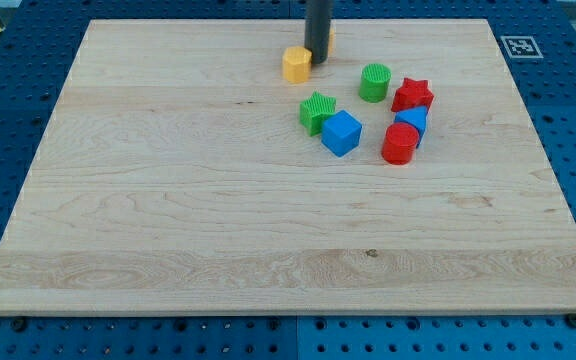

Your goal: Push the hexagon into the green star

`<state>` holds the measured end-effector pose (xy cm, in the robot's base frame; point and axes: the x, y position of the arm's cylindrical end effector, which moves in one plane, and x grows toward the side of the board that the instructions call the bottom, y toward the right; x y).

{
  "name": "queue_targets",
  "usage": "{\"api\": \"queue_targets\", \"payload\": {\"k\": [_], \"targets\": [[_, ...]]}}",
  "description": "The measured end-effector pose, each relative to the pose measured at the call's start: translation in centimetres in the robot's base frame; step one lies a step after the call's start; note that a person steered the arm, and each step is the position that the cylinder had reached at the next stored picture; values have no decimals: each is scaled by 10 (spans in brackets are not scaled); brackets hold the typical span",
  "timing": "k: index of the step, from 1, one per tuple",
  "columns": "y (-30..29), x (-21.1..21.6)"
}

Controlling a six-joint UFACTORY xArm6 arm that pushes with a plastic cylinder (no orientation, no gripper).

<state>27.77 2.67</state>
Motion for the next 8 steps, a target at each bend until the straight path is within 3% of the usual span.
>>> {"api": "queue_targets", "payload": {"k": [3, 4, 6, 8], "targets": [[-22, -16], [-61, -7], [-46, 36], [-59, 3]]}}
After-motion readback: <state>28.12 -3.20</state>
